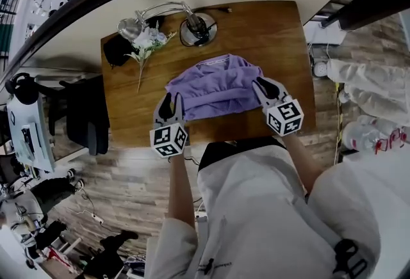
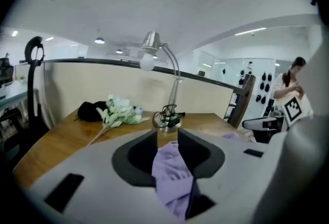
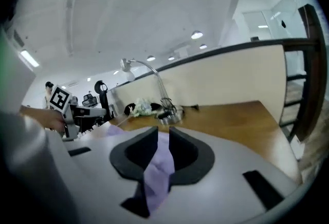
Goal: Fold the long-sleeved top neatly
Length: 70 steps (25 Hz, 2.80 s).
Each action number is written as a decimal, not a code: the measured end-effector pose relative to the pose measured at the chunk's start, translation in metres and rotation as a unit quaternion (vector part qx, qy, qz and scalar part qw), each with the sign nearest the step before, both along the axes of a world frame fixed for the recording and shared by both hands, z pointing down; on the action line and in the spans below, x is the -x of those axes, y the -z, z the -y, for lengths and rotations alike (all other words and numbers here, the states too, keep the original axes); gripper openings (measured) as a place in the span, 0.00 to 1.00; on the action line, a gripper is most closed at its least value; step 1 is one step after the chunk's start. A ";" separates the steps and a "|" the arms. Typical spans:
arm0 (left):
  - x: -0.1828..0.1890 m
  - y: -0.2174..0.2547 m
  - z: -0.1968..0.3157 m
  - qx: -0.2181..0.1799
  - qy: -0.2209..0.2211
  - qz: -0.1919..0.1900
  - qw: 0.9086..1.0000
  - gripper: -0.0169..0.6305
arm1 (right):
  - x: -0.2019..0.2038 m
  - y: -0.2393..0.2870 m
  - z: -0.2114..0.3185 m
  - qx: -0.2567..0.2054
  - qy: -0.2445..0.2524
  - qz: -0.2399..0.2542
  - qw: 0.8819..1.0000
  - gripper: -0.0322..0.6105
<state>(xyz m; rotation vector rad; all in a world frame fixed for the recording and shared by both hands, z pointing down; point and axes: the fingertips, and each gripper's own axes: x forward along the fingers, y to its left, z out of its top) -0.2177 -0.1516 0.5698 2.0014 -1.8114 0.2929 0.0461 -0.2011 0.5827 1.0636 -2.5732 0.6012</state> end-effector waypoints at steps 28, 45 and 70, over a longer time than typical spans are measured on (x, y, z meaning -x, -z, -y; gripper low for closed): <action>0.019 -0.144 0.059 0.136 0.095 -0.009 0.986 0.17 | 0.055 -0.116 0.083 0.106 -0.076 -0.051 0.990 0.06; 0.025 -0.078 0.051 0.065 0.043 -0.040 0.996 0.14 | 0.073 -0.059 0.067 0.055 -0.052 -0.065 0.995 0.39; -0.142 -0.157 0.018 0.214 -0.033 -0.020 0.976 0.09 | -0.047 -0.133 -0.023 0.286 -0.151 0.053 0.945 0.51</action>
